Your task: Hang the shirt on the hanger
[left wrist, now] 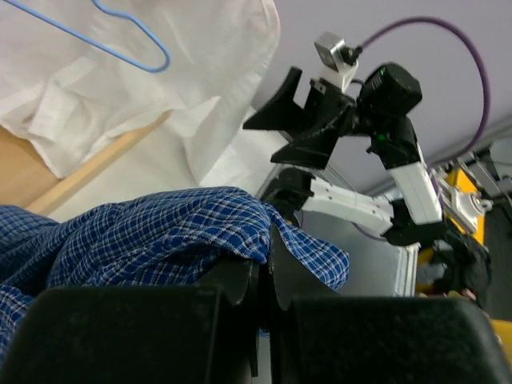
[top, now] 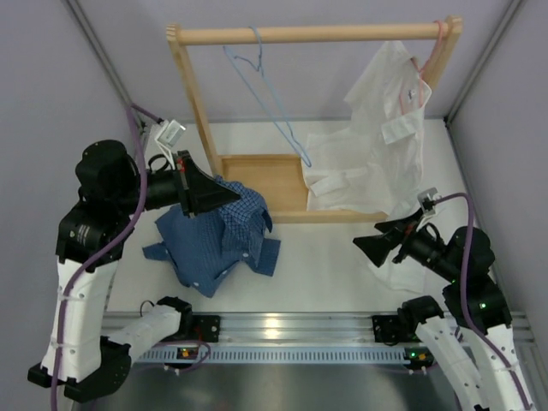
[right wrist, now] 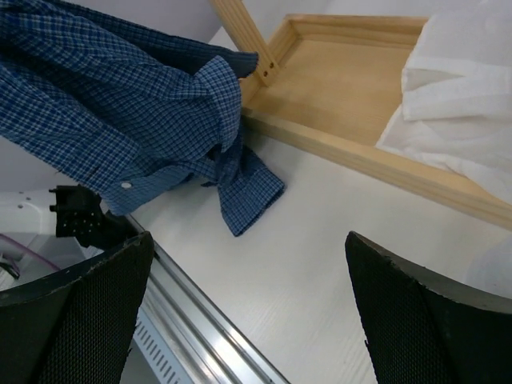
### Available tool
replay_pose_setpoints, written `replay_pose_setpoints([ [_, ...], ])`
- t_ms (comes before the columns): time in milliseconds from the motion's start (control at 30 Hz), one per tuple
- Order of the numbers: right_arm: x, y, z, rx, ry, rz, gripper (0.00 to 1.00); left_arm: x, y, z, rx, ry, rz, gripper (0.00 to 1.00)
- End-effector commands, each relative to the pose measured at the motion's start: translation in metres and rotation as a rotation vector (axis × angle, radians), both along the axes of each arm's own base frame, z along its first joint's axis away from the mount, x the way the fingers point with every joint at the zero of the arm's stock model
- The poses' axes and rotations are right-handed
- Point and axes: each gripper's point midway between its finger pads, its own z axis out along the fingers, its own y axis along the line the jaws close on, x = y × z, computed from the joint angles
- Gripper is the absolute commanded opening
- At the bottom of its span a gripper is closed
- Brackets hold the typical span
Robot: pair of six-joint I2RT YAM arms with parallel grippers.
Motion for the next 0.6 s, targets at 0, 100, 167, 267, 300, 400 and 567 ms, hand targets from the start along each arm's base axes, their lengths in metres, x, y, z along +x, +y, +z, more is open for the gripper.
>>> replay_pose_setpoints([
  [0, -0.014, 0.005, 0.041, 0.005, -0.173, 0.077, 0.99, -0.006, -0.015, -0.025, 0.021, 0.034, -0.175, 0.00],
  [100, -0.022, 0.013, 0.031, 0.017, -0.154, 0.146, 0.99, 0.022, 0.000, -0.078, 0.077, 0.123, 0.070, 0.00],
  [167, -0.022, 0.021, 0.014, 0.045, -0.095, 0.192, 0.99, 0.029, 0.016, -0.102, 0.090, 0.146, 0.219, 0.00],
  [267, -0.028, 0.036, 0.001, 0.126, -0.045, 0.298, 1.00, 0.045, 0.075, -0.160, 0.215, 0.266, 0.635, 0.00],
  [300, -0.028, 0.038, -0.001, 0.136, -0.040, 0.315, 0.99, 0.046, 0.093, -0.173, 0.233, 0.294, 0.754, 0.00],
  [400, -0.020, 0.039, -0.018, 0.124, 0.009, 0.292, 0.99, 0.036, 0.159, -0.168, 0.254, 0.216, 1.094, 0.00],
  [567, -0.010, 0.055, -0.028, 0.128, 0.046, 0.330, 0.98, 0.005, 0.192, -0.121, 0.176, 0.092, 1.220, 0.00],
])
